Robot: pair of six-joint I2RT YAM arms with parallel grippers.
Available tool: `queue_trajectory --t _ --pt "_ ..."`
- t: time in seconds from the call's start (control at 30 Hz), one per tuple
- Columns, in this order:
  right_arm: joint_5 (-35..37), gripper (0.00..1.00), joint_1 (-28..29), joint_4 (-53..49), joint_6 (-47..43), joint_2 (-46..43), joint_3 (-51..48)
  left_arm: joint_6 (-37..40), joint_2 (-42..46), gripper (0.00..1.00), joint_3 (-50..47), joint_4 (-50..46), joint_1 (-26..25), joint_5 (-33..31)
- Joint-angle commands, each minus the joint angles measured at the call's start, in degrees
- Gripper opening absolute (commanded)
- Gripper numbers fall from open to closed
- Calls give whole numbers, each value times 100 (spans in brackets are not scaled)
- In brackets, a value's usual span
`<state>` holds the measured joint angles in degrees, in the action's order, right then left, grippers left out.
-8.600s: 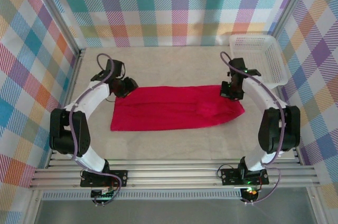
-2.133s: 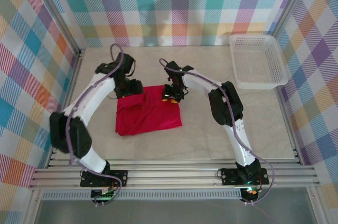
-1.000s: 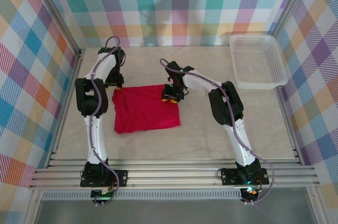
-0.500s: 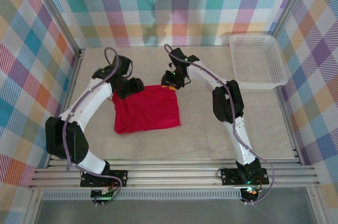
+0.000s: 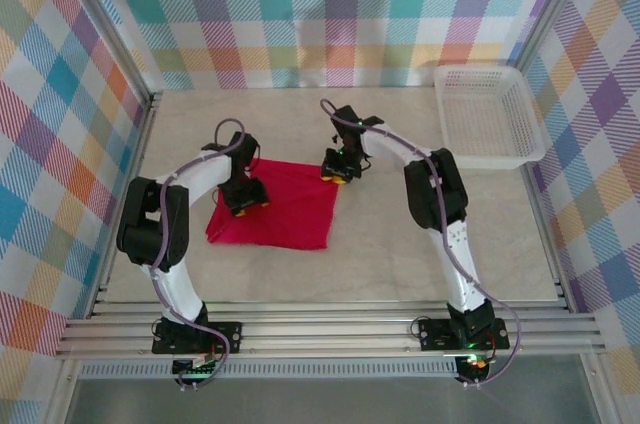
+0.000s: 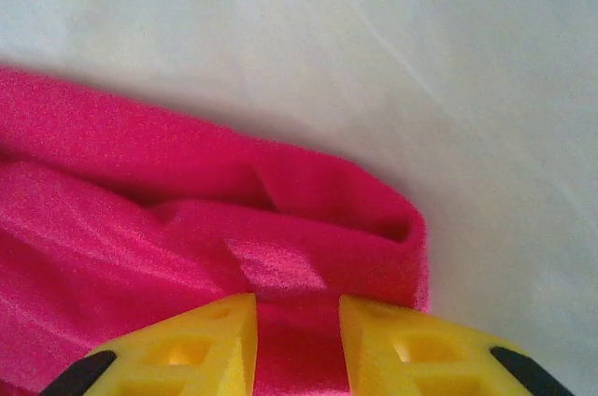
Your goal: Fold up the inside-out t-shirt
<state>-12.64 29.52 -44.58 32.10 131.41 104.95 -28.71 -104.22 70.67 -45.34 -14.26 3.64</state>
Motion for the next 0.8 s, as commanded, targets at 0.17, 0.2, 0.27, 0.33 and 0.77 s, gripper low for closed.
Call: queue_trajectory --t 0.17,0.2,0.27,0.33,0.77 --pt "585 27 468 454 410 -2021 -3209 538 -1424 57 2133 -662 -607 -254" --pt "547 27 659 573 563 -2320 -3505 669 -1651 57 2542 -871 -679 -354" --pt "570 27 969 661 796 -2794 -3881 933 -1964 59 3261 -1227 -703 -524" --pt "544 28 1045 712 901 -3115 -3973 1189 -2125 62 3887 -1560 -694 -761" --pt "-253 27 511 1008 356 -1479 -1400 -27 552 57 1123 220 -367 895"
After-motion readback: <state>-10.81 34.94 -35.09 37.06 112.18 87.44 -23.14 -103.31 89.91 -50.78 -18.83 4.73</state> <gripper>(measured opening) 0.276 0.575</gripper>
